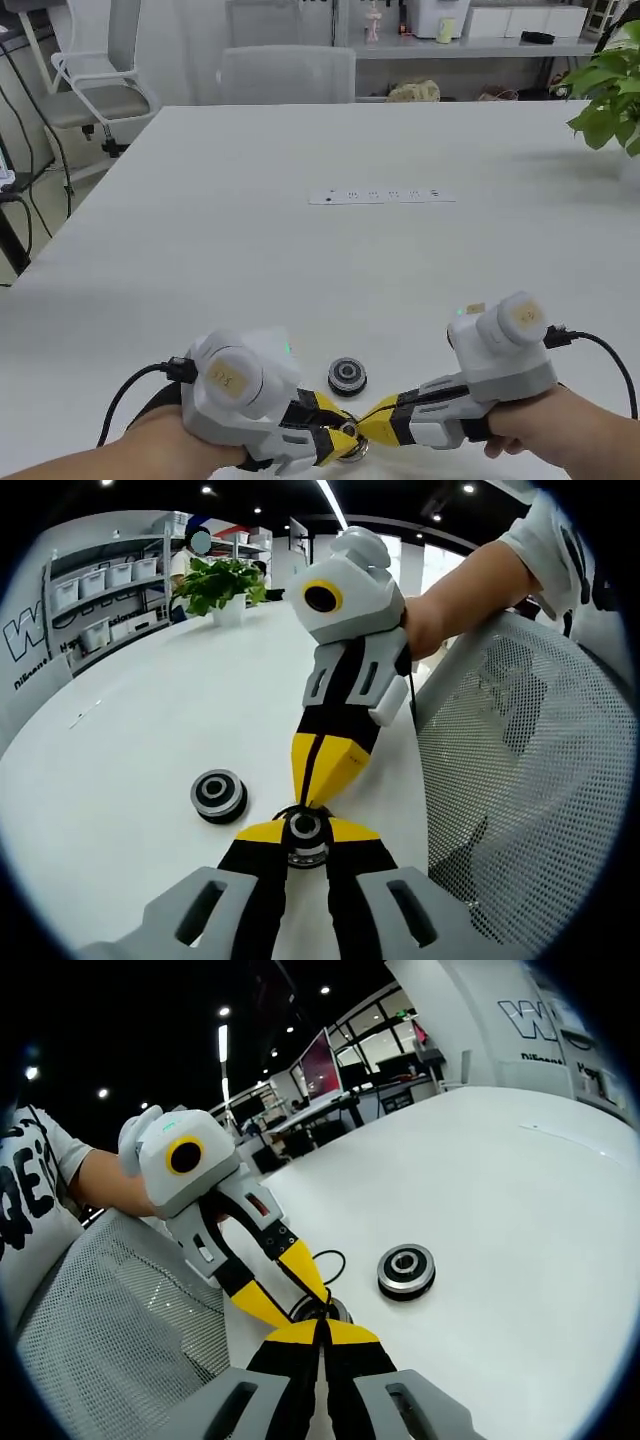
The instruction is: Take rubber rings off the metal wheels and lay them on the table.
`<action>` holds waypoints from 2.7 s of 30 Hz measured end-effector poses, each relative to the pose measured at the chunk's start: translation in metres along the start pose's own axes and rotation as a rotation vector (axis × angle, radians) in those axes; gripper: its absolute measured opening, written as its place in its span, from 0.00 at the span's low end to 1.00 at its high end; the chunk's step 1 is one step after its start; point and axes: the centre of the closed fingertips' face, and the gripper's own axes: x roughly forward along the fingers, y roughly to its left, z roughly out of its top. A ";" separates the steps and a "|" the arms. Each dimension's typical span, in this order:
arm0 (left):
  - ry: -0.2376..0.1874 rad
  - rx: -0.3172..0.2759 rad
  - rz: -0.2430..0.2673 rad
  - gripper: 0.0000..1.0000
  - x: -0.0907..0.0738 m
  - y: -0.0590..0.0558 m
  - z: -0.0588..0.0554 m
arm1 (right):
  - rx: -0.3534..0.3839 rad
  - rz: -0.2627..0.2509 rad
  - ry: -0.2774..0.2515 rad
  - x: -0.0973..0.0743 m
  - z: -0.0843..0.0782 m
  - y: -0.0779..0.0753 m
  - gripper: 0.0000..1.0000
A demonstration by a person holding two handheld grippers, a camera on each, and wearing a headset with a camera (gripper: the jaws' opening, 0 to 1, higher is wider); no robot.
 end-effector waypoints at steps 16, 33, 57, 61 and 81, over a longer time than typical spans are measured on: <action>-0.014 0.015 -0.014 0.16 -0.015 -0.002 0.010 | 0.011 -0.004 -0.016 -0.003 0.004 -0.002 0.00; -0.103 -0.037 0.040 0.25 -0.049 0.008 0.021 | 0.015 -0.002 -0.018 -0.004 0.004 -0.001 0.00; -0.136 -0.034 0.164 0.34 -0.101 0.030 0.004 | 0.014 -0.005 -0.034 -0.005 0.014 0.001 0.00; -0.134 -0.027 0.171 0.36 -0.104 0.031 0.001 | 0.011 -0.003 -0.040 -0.005 0.018 0.002 0.00; -0.147 -0.041 0.204 0.45 -0.121 0.031 -0.009 | -0.006 0.019 -0.054 0.019 0.039 0.013 0.00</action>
